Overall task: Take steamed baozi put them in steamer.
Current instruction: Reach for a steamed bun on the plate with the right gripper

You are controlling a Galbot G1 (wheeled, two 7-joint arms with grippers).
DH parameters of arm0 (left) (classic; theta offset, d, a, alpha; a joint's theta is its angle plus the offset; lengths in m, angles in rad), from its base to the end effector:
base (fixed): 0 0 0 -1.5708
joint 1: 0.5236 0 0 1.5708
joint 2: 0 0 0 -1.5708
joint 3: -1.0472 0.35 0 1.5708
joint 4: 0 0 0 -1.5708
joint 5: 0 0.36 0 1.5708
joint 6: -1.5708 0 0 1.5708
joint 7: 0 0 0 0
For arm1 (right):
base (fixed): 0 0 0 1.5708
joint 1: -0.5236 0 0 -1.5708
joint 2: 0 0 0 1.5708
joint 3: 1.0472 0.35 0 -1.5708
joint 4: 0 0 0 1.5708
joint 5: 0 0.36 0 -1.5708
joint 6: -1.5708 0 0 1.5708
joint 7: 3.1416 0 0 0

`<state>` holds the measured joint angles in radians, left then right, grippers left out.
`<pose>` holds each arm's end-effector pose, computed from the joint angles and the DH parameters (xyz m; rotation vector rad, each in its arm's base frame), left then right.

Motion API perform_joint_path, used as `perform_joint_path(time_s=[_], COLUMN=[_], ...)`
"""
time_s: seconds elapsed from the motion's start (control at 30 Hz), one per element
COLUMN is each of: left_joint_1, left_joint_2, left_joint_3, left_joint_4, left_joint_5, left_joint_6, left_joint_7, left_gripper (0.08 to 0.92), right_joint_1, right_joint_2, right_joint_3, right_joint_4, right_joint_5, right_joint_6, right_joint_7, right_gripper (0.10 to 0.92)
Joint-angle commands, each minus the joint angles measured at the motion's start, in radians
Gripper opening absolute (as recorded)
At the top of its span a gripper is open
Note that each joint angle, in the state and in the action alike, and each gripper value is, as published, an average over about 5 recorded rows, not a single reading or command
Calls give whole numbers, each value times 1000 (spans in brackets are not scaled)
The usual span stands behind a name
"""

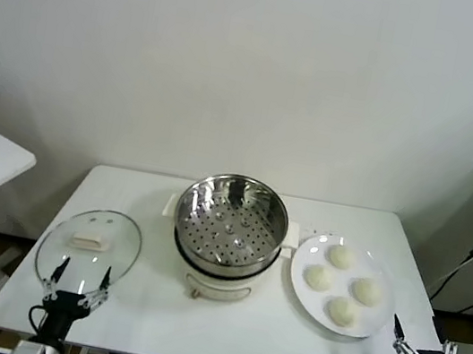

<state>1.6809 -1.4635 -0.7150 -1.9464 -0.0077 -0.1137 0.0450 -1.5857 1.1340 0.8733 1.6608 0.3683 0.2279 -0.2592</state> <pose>0.1407 0.0867 -0.3638 0.0925 -2.9908 -0.2732 0.1682 -0.2457 -0.3752 0.0363 -3.0183 0.2587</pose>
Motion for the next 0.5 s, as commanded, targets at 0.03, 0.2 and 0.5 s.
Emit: perform_joint_path(time_s=[0.03, 0.2, 0.5], left_joint_1=[0, -3, -33], left_joint_2=[0, 5, 6], left_joint_3=[1, 12, 13], left_joint_4=[-7, -11, -11], left_joint_5=[15, 27, 25], left_joint_6=[3, 2, 14], left_joint_7=[-5, -7, -8], left_gripper=[823, 823, 823], right_joint_1=[144, 296, 769], right_joint_2=[-114, -308, -624], right_joint_3=[-17, -119, -599], right_joint_4=[-1, -29, -268], right_joint_5=[-62, -132, -199], right_joint_6=[-87, -243, -309], right_joint_7=[-25, -130, -412], right_gripper=[823, 823, 823])
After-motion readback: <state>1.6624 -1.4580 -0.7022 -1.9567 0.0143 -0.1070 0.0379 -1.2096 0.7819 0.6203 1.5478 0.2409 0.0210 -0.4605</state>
